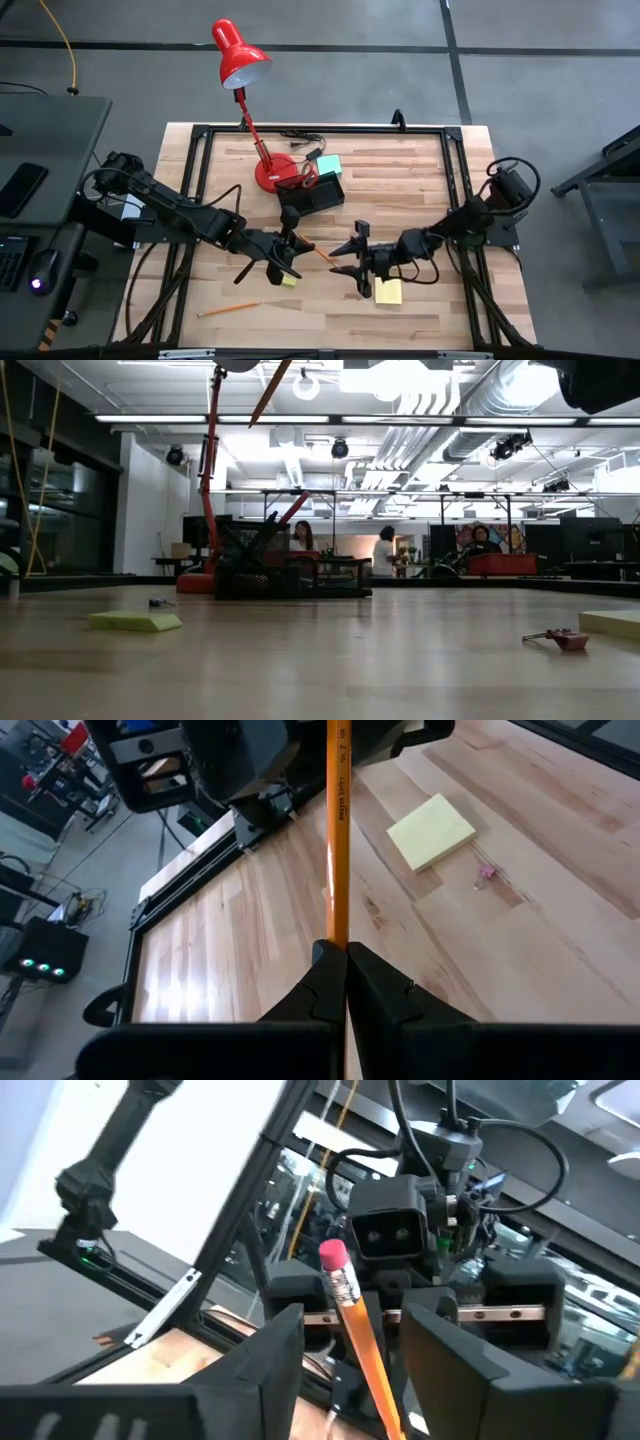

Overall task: Pick and place office supplies into organizer
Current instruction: Put the top orange pencil into the desk organizer

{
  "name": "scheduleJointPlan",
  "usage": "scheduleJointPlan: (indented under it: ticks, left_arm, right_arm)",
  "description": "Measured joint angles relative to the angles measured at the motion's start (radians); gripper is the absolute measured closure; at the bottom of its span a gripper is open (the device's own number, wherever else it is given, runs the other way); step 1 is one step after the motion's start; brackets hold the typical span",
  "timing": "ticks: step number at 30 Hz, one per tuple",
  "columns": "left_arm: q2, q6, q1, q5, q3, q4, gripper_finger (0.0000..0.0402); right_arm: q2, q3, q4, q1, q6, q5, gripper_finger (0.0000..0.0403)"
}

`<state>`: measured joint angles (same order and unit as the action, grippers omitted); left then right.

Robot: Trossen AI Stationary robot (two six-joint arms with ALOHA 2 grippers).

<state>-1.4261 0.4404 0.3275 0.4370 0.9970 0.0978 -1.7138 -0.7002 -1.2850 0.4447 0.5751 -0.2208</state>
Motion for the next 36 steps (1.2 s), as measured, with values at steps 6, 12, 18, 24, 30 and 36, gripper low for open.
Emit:
scheduleJointPlan:
  ticks: [6, 12, 18, 24, 30, 36]
  left_arm:
    - [0.0, 0.0, 0.0, -0.002, 0.0, 0.0, 0.0401]
    - [0.0, -0.002, 0.001, -0.033, -0.001, 0.003, 0.0401]
    - [0.0, -0.019, 0.0, -0.022, -0.001, 0.012, 0.0399]
    - [0.011, -0.037, -0.001, 0.048, -0.001, 0.112, 0.0366]
    - [0.034, -0.108, -0.001, 0.16, 0.001, 0.251, 0.0304]
    - [0.103, -0.235, 0.002, 0.216, -0.025, 0.347, 0.0257]
  right_arm:
    - [0.0, 0.0, 0.001, -0.008, -0.02, 0.036, 0.0308]
    - [0.001, 0.0, -0.013, -0.007, -0.023, 0.028, 0.0391]
    - [0.001, 0.0, -0.023, 0.001, -0.047, -0.038, 0.04]
    - [0.0, 0.0, 0.016, 0.019, -0.045, -0.099, 0.0402]
    - [0.0, 0.0, 0.022, 0.038, -0.04, -0.19, 0.0402]
    - [0.0, 0.0, 0.08, 0.034, -0.089, -0.249, 0.0402]
